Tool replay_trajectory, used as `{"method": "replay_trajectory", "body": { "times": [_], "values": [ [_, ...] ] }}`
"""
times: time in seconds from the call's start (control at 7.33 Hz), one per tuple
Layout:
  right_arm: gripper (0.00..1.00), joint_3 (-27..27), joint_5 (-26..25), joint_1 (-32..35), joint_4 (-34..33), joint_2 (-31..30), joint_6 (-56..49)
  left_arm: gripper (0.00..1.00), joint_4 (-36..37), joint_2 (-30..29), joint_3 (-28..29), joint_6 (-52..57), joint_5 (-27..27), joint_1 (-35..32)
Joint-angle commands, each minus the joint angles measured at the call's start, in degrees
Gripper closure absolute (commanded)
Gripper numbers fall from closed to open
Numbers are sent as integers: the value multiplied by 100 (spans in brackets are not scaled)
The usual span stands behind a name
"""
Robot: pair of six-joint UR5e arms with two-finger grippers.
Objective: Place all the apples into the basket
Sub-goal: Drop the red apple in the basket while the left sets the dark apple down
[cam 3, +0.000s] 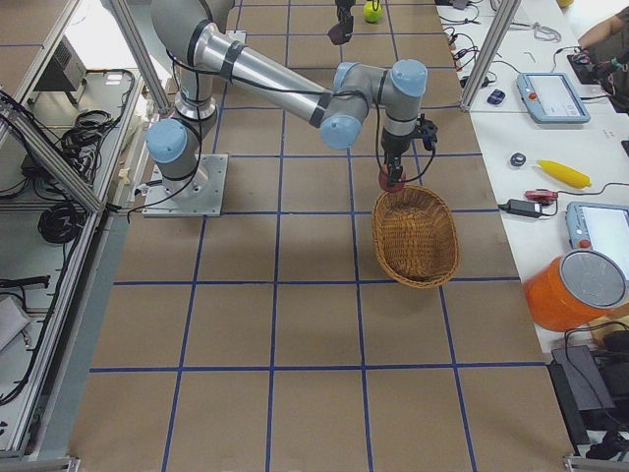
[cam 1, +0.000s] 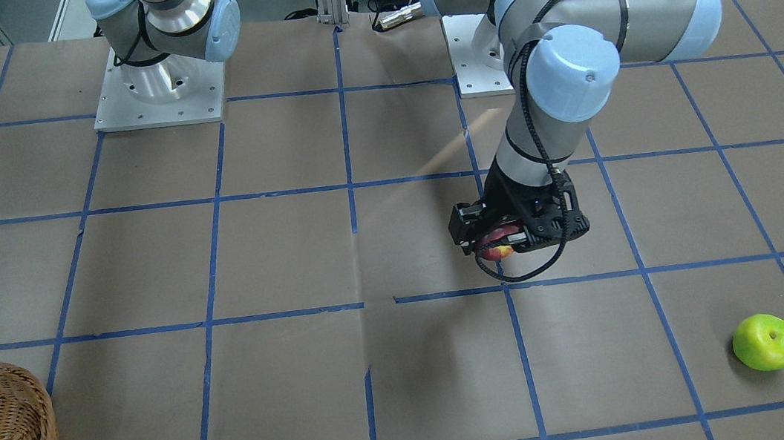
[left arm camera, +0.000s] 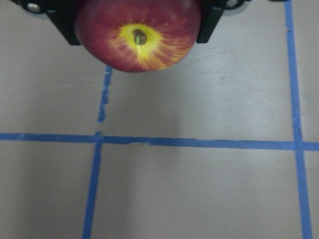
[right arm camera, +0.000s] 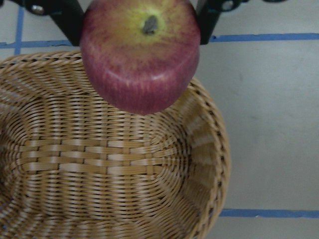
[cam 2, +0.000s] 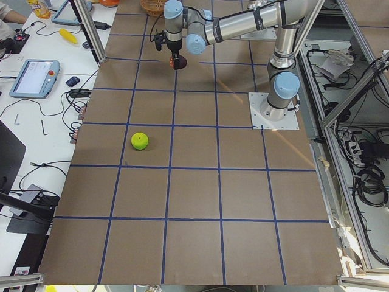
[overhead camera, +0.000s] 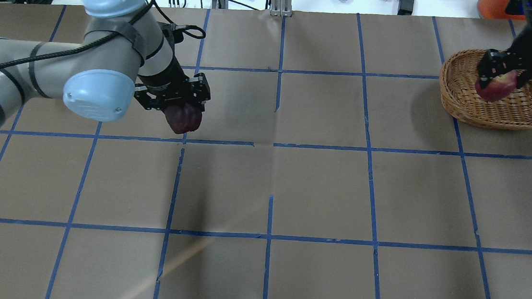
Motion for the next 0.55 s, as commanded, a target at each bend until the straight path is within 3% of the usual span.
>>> {"method": "replay_trajectory", "body": {
  "times": [0.0, 0.41],
  "values": [
    [100, -128, -72, -559, -882, 632, -815, 84, 814, -512, -12, -757, -4, -711],
    [100, -576, -424, -569, -1353, 1311, -844, 84, 1915, -1180, -178, -1075, 66, -1328]
  ]
}}
